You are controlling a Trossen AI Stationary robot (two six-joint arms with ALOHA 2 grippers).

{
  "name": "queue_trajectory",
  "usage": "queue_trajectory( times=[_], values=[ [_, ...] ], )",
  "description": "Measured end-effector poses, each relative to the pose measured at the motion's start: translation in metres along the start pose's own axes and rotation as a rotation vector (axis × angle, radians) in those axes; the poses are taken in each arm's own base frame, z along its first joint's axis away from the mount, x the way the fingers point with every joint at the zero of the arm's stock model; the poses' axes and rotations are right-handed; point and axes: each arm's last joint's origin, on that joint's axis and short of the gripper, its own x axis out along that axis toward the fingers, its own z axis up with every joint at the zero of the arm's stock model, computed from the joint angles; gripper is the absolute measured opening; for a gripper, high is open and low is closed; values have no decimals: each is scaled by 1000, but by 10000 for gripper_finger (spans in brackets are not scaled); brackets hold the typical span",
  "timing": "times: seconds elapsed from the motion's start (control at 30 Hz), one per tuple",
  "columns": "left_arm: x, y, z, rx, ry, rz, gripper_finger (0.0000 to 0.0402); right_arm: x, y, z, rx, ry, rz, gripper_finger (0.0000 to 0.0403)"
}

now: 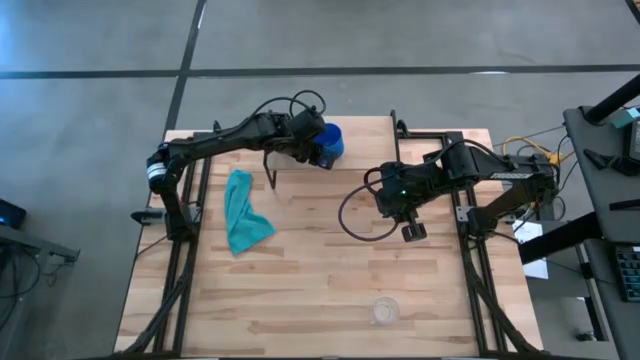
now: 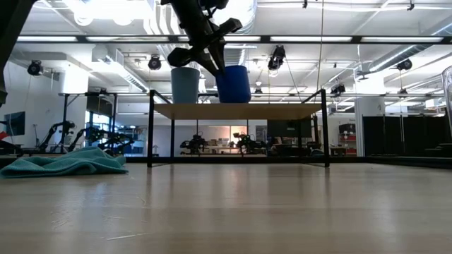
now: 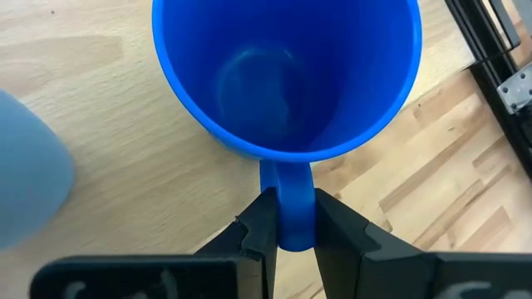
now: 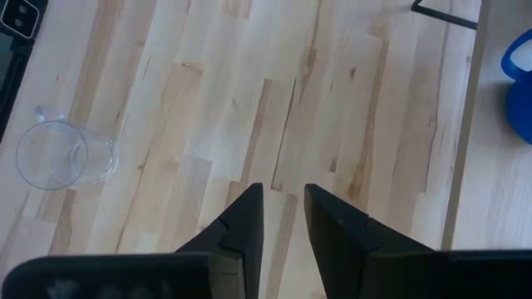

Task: Stack small to large cups/mugs on shelf
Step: Put the blue mug on the shelf

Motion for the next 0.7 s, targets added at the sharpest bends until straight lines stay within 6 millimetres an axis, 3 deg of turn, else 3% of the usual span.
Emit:
queue_trajectory(
  times=[0.7],
  values=[
    [-4,5,8,-8,30,-45,45,0,0,0,-7,-5,-3,95]
  ],
)
